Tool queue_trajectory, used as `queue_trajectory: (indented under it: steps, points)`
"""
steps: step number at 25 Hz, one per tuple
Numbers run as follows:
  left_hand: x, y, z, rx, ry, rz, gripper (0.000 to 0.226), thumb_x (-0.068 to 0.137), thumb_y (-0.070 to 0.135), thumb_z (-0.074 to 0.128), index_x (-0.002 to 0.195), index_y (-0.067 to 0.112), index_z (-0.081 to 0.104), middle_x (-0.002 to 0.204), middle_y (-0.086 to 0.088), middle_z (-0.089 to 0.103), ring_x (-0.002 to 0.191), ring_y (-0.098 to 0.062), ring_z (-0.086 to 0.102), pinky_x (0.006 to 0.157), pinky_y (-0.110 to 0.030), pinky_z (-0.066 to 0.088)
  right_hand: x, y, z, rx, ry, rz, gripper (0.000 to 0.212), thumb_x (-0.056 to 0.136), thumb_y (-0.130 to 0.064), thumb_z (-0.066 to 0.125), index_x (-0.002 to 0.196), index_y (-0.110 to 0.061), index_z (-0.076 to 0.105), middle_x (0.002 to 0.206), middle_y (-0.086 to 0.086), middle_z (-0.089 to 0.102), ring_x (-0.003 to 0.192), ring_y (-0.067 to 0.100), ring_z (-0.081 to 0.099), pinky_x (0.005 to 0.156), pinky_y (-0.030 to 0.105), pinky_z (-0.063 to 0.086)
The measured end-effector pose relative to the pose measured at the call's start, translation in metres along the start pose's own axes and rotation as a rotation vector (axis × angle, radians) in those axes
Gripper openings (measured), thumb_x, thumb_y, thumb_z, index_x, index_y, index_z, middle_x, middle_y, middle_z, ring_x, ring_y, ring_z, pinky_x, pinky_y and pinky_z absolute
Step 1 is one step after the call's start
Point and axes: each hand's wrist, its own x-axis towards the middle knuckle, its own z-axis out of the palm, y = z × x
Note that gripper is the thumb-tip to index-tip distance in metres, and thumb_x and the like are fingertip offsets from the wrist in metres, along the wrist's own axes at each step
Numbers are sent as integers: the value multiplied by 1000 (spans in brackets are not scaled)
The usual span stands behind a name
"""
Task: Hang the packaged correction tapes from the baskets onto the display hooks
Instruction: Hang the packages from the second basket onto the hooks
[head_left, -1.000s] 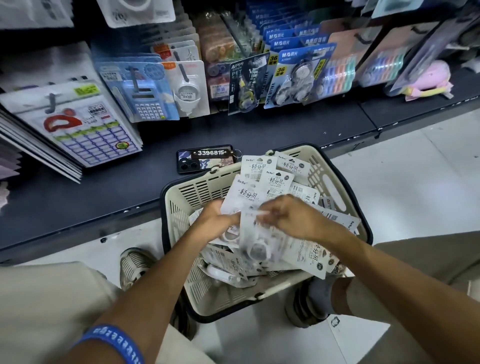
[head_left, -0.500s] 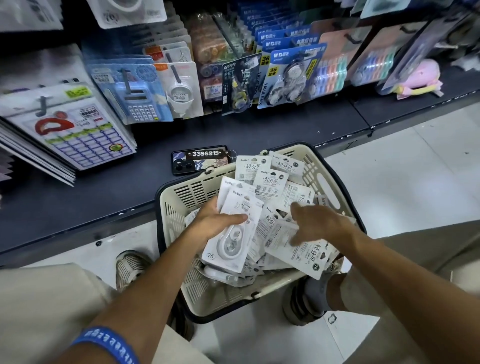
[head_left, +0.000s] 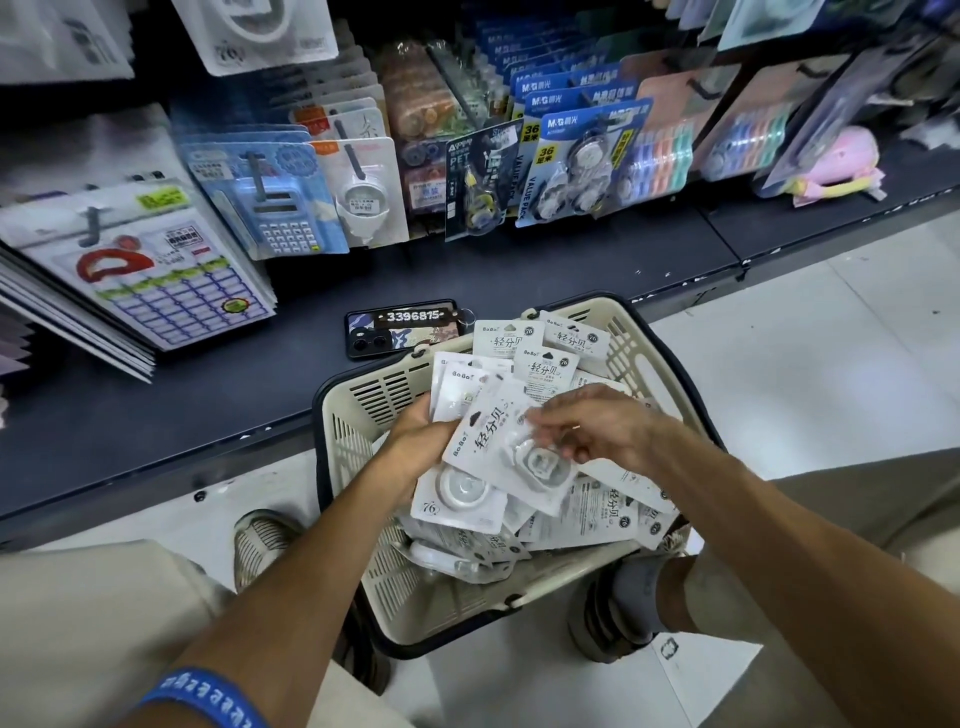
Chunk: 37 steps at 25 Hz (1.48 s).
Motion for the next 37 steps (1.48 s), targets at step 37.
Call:
queue_trajectory:
  steps: [37]
  points:
    - [7, 0, 0, -121, -65, -136, 67, 86, 79, 52, 122, 26, 74, 112, -4, 79, 100, -27, 76, 89, -40, 56, 9, -2, 50, 204, 288, 256, 36, 104, -16, 48, 69, -11, 55, 47, 0, 48, 36, 10, 35, 41, 18, 24]
